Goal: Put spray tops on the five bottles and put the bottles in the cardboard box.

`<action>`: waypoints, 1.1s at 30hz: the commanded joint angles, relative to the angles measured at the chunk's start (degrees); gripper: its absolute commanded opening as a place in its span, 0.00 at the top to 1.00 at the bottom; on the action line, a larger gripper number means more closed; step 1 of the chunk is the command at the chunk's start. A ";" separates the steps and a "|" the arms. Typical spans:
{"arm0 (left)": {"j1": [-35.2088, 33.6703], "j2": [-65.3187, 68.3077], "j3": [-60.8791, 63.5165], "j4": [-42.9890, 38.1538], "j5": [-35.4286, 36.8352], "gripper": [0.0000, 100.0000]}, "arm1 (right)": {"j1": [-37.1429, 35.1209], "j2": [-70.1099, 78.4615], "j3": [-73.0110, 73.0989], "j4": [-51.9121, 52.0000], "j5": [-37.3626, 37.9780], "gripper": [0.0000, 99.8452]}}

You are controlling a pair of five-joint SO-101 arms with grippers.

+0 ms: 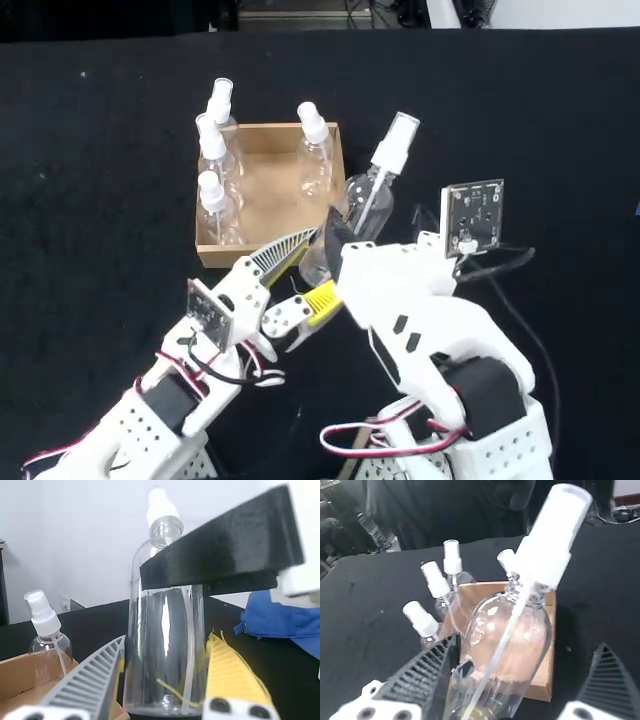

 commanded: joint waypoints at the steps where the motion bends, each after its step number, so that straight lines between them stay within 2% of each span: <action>1: -0.48 -6.07 0.84 3.60 0.00 0.83 | -4.92 0.48 -3.38 0.26 3.60 0.63; 7: -0.84 -10.90 0.57 7.74 0.00 0.83 | -7.03 0.48 -3.38 -2.02 5.36 0.63; 16: -4.18 -11.96 0.48 7.38 0.00 0.82 | -7.21 5.41 -10.33 -1.67 5.27 0.63; 29: -4.35 -11.96 0.48 7.56 0.00 0.83 | -7.03 6.55 -13.32 -3.43 5.19 0.63; 33: -4.44 -12.04 0.48 7.38 0.00 0.83 | -7.03 6.55 -13.58 -3.52 0.88 0.63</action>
